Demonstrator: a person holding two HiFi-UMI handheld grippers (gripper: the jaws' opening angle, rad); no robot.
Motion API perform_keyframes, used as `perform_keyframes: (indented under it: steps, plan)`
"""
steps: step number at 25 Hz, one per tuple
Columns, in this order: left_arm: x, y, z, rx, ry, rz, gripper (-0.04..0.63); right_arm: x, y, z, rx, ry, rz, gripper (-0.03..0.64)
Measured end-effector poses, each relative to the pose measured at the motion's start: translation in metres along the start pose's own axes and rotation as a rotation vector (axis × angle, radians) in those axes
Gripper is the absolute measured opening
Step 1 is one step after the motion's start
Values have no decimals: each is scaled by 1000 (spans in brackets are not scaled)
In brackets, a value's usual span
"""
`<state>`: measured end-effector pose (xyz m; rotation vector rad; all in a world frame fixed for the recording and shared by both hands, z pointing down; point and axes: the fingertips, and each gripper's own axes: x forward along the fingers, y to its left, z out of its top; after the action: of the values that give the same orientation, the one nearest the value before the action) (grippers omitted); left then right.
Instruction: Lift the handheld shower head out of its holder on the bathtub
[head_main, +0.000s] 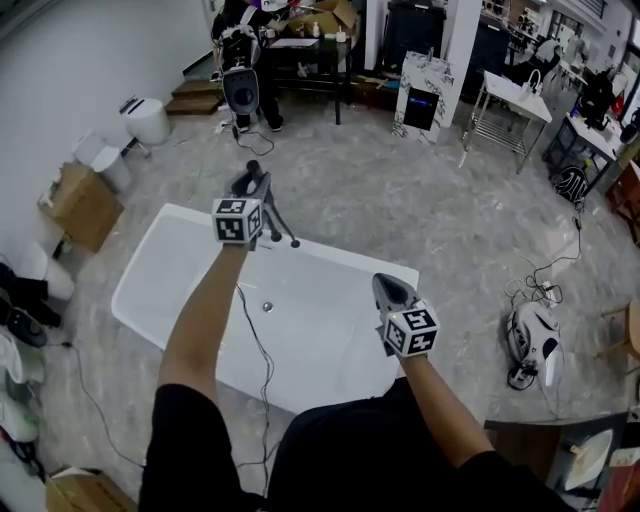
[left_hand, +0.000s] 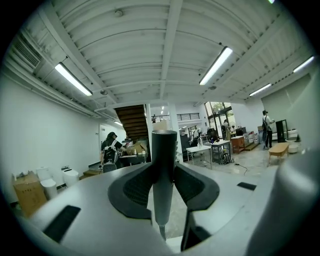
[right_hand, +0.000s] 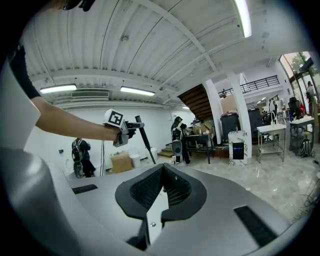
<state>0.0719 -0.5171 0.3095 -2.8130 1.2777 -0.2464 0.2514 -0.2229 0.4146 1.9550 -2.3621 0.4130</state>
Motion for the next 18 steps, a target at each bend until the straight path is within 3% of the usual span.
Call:
perform_keyframes:
  steps: [14, 18]
  plan:
    - [-5, -18, -23, -42, 21, -1, 126, -12, 16, -8, -35, 23, 13, -2]
    - [-6, -24, -29, 10, 35, -22, 126, -14, 18, -8, -29, 18, 11, -2]
